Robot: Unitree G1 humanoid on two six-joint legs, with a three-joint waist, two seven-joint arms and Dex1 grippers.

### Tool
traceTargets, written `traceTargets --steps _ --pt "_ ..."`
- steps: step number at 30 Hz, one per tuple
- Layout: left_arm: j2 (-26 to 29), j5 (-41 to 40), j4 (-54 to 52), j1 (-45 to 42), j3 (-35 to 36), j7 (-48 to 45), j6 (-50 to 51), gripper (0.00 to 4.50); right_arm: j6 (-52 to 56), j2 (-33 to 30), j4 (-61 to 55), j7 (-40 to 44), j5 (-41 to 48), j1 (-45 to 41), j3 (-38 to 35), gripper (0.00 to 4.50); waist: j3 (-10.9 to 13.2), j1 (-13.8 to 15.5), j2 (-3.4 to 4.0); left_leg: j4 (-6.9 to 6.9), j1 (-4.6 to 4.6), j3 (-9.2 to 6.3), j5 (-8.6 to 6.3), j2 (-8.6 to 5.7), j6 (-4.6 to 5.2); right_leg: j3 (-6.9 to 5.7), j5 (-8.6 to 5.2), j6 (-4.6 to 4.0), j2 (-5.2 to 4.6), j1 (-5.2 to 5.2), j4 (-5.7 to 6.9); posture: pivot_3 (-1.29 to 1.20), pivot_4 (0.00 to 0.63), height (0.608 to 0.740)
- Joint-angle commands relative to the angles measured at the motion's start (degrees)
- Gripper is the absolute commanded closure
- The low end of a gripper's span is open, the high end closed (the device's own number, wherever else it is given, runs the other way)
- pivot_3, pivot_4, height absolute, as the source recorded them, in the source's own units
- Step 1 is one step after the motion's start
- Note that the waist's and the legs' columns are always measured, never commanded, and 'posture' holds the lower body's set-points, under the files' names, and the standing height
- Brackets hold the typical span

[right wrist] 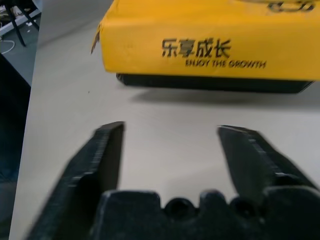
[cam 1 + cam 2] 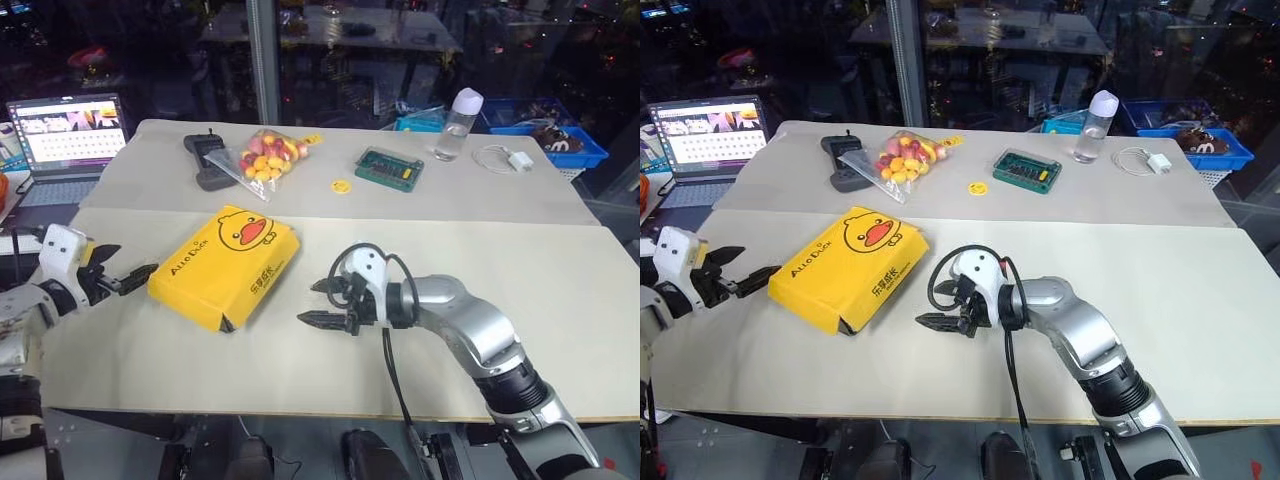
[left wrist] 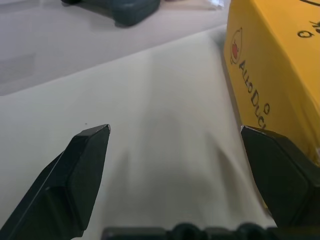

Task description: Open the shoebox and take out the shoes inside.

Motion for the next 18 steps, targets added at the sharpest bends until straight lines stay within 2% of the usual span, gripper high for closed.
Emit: traceTargets --steps 1,6,7,10,11,18 --pt "1.39 0.65 -0.14 -0.55 1.11 0.24 -1.45 0.73 -2.59 0.50 0.11 -0.64 -1.26 -0.08 -0.07 2.52 0.00 0.04 0.00 0.01 -0.02 0.00 0.00 0.00 0.00 0.01 0.00 0.00 0.00 -0.01 0.00 0.00 0.150 0.712" --pt "0.43 1.55 1.84 -1.37 0.15 0.35 -2.54 2.69 -3.81 1.26 2.73 -0.65 -3.23 -1.38 0.77 4.28 0.00 0.05 0.00 0.04 -0.01 0.01 0.00 -0.01 0.00 0.00 0.01 0.00 0.00 0.00 0.01 0.00 0.150 0.712" --pt "0.24 1.73 2.14 -1.58 -0.10 0.37 -2.72 2.99 -4.08 1.42 3.12 -0.56 -3.67 -1.48 0.90 4.47 0.00 0.06 0.00 0.04 -0.01 0.01 0.00 0.00 0.00 0.00 0.01 0.00 0.00 -0.01 0.02 0.00 0.150 0.712" --pt "-0.61 3.28 4.55 -3.91 -2.22 0.47 -3.56 4.19 -5.69 2.98 7.35 -1.71 -6.41 -3.18 2.29 4.50 0.00 0.08 0.00 0.04 -0.02 0.01 0.00 0.00 0.00 0.00 0.01 -0.01 0.00 -0.02 0.02 0.00 0.150 0.712" --pt "-0.87 3.88 5.54 -4.89 -2.93 0.53 -3.82 4.41 -6.26 3.64 9.06 -2.32 -7.49 -3.94 2.77 4.50 0.00 0.09 0.00 0.04 -0.01 0.01 0.00 -0.01 0.00 0.00 0.01 -0.01 0.00 -0.01 0.02 0.00 0.150 0.712" --pt "-4.49 10.94 14.53 -14.01 -11.40 -0.69 -9.54 4.41 -10.92 12.34 23.20 -7.24 -13.02 -10.90 3.88 4.50 0.00 0.08 0.00 0.10 -0.05 0.01 0.01 -0.02 0.01 0.00 0.07 -0.03 0.02 -0.03 0.06 0.00 0.150 0.712"
